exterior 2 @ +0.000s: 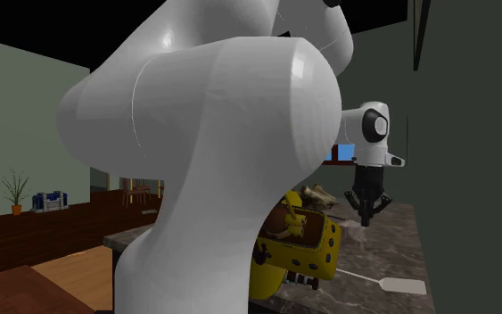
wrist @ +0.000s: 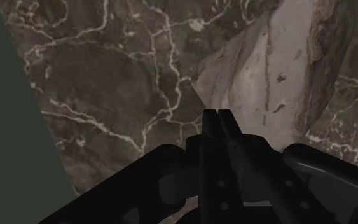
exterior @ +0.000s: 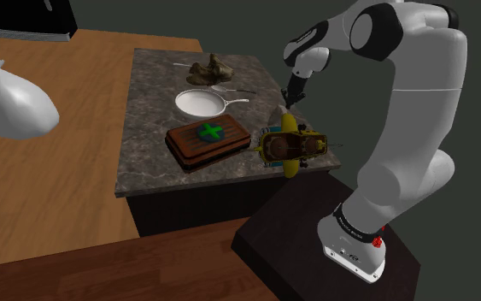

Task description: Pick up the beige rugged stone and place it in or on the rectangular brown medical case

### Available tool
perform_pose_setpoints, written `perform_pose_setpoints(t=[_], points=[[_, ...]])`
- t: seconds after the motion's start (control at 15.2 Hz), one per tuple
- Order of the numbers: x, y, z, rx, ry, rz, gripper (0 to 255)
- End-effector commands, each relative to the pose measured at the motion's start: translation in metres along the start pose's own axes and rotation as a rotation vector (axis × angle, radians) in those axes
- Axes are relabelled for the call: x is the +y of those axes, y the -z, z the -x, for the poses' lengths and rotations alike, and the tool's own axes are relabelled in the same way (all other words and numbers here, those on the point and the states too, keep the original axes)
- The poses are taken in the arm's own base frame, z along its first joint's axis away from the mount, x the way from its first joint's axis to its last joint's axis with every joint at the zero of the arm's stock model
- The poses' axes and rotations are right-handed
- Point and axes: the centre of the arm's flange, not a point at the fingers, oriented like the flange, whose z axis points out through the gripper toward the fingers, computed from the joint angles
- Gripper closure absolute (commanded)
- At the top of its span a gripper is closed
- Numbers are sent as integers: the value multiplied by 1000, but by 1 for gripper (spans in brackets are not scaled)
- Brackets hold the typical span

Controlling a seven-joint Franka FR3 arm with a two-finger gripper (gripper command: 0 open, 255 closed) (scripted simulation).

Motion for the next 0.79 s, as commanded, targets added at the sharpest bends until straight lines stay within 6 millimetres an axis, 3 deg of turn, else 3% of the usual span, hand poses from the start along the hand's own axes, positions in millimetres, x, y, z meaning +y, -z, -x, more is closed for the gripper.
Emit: perform_pose_setpoints(t=[0.0, 0.13, 0.2, 0.46, 0.73], points=[[2, -9, 3, -19, -2, 3, 255], [-2, 0, 0, -2, 0, 1, 255], [-2, 0, 0, -2, 0, 1, 0], [2, -1, 43, -38, -382, -234, 0], [-3, -16, 48, -43, -436, -268, 0]])
